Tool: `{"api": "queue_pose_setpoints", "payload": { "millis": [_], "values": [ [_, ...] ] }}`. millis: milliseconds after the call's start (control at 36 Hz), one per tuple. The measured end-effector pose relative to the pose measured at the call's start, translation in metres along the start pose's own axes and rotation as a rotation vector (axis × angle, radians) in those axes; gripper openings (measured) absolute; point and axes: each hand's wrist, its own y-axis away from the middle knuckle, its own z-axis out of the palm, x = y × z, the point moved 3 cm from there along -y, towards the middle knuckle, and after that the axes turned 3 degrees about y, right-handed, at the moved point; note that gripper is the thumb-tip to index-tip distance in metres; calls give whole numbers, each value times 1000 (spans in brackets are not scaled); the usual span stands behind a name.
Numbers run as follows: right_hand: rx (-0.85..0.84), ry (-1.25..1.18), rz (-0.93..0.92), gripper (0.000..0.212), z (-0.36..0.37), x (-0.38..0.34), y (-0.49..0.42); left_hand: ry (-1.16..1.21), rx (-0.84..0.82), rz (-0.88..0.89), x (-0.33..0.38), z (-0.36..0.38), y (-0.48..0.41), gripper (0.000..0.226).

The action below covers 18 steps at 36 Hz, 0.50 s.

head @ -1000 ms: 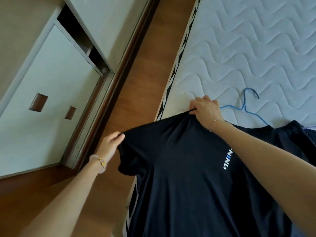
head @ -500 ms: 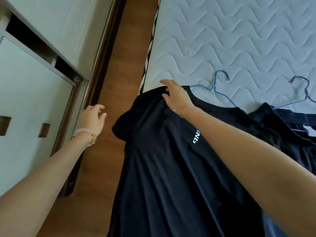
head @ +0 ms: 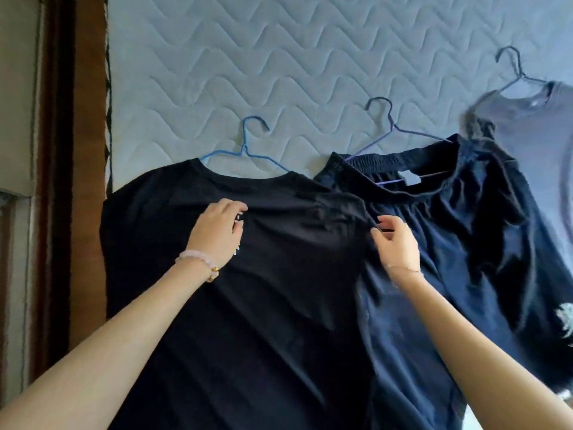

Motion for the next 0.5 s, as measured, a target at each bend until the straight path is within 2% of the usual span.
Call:
{"api": "queue_pose_setpoints", "payload": {
  "millis": [83,222,333,417,500],
  "values": [
    [-123,-158,115,25,-2,24,-7,-79,-65,84,37,22,-28,40],
    [-182,-294,118,12,1,34,-8,-273,-105,305,88,59,-72,50],
    [-269,-374,57,17,8,24,-5,-460,-115,341,103,74,-89,46],
    [-385,-331,23,28,20,14,-5,-562,-77,360,99,70,-98,40],
    [-418,-308,70,30,27,14,-8,-609,-128,286,94,60,-107,29]
  ]
}}
